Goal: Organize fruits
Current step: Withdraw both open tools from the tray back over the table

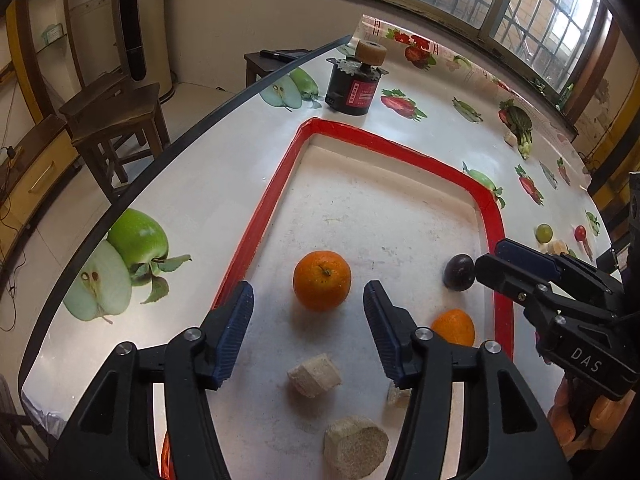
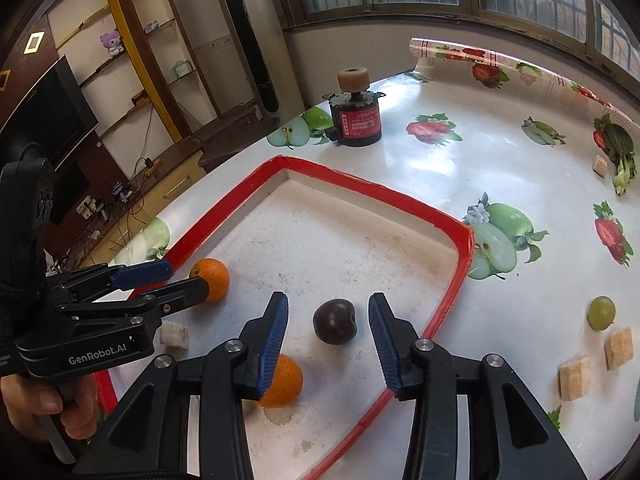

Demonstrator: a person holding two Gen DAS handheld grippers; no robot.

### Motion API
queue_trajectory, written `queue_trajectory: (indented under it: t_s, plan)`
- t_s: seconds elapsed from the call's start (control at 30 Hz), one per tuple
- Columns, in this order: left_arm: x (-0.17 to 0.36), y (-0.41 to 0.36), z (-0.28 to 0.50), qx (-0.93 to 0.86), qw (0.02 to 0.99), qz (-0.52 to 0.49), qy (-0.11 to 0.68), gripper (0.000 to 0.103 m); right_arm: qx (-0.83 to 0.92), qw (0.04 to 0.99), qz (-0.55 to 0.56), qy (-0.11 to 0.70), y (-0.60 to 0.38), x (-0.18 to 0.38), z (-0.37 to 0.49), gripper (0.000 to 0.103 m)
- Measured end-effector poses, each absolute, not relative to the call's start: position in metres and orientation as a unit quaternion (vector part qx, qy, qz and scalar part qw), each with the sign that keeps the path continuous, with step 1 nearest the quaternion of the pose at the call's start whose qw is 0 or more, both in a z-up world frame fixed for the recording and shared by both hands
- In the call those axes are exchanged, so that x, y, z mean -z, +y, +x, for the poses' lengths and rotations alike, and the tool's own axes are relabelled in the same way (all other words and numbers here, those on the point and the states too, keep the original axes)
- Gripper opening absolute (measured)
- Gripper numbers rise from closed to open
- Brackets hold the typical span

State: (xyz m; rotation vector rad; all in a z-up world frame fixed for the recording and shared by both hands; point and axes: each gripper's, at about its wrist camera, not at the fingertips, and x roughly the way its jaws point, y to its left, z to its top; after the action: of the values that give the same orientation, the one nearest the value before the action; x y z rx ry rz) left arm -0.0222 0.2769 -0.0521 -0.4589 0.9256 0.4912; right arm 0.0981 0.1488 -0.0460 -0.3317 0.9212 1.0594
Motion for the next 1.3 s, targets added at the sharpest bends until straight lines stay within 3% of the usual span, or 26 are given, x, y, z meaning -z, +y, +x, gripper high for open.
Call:
queue_trajectory:
  t_s: [1.3]
  plan:
    - [0.013,0.146,0.009,-0.129,0.879,-0.156,0.431,0.056,-0.38,0.832,-0.037,0.403,-0.069,0.004,0.123,0.051]
